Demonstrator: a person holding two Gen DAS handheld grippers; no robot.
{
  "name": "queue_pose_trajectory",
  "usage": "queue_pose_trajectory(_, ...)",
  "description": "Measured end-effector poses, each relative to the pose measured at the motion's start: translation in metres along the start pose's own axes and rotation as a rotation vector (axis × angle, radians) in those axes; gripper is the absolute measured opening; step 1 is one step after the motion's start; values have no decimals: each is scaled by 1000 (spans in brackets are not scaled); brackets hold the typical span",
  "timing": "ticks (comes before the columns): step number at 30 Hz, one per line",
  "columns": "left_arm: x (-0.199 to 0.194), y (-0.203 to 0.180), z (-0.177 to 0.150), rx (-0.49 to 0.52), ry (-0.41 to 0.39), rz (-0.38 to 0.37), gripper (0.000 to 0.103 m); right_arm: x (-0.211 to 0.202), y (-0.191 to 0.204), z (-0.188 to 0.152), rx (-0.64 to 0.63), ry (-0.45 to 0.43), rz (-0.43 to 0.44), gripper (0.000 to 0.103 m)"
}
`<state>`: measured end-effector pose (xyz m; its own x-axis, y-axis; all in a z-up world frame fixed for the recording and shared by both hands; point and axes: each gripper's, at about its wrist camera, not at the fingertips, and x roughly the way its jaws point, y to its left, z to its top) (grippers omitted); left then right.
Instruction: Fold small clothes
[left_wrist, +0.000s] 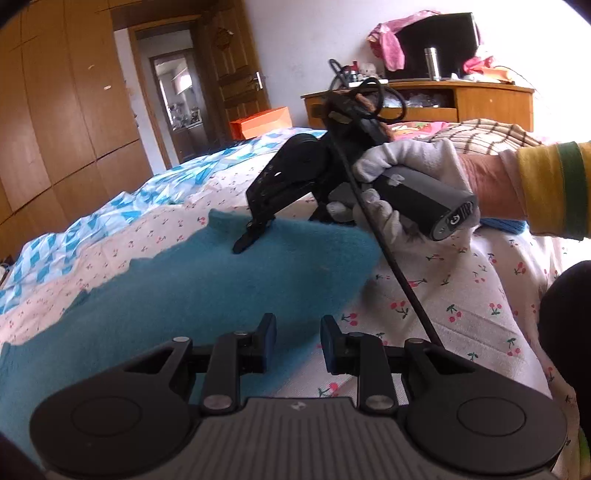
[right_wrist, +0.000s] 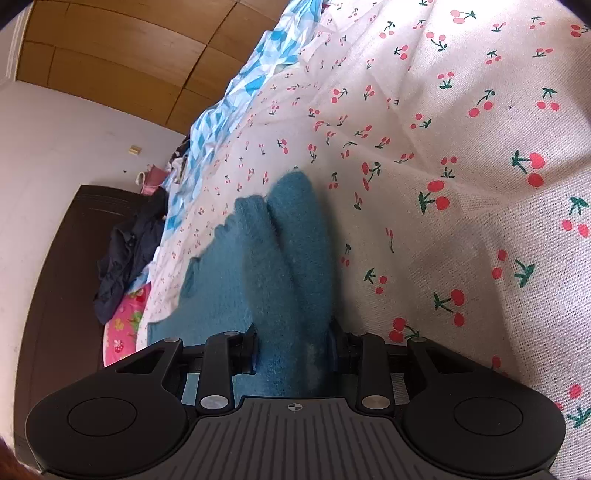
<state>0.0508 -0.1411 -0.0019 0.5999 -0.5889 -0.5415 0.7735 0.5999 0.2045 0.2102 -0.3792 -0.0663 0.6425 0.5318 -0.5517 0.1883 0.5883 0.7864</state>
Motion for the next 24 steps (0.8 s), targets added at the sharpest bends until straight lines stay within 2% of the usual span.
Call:
queue_pose_trajectory(4, -7, 8, 2, -57, -12, -38, 32, -1, 1, 1, -29, 13, -5, 31)
queue_pose_trajectory(8, 0, 31, 0, -215, 31, 6, 32, -3, -4, 3, -7, 22, 13, 30)
queue_pose_trajectory(11, 14, 48, -7, -331, 84, 84, 33, -3, -4, 2, -6, 22, 12, 29)
queue_pose_trajectory(14, 13, 58, -14, -427, 91, 81, 34, -3, -3, 4, -12, 30, 11, 29)
queue_pose_trajectory(19, 1, 59, -24, -442, 73, 196, 34, -3, -2, 4, -24, 32, 3, 29)
queue_pose_trajectory(22, -1, 56, -29, -389, 93, 286, 35, -2, 0, 3, -33, 30, -2, 29)
queue_pose_trajectory(24, -5, 55, -31, -395, 95, 299, 35, -1, 1, 2, -48, 26, -9, 29)
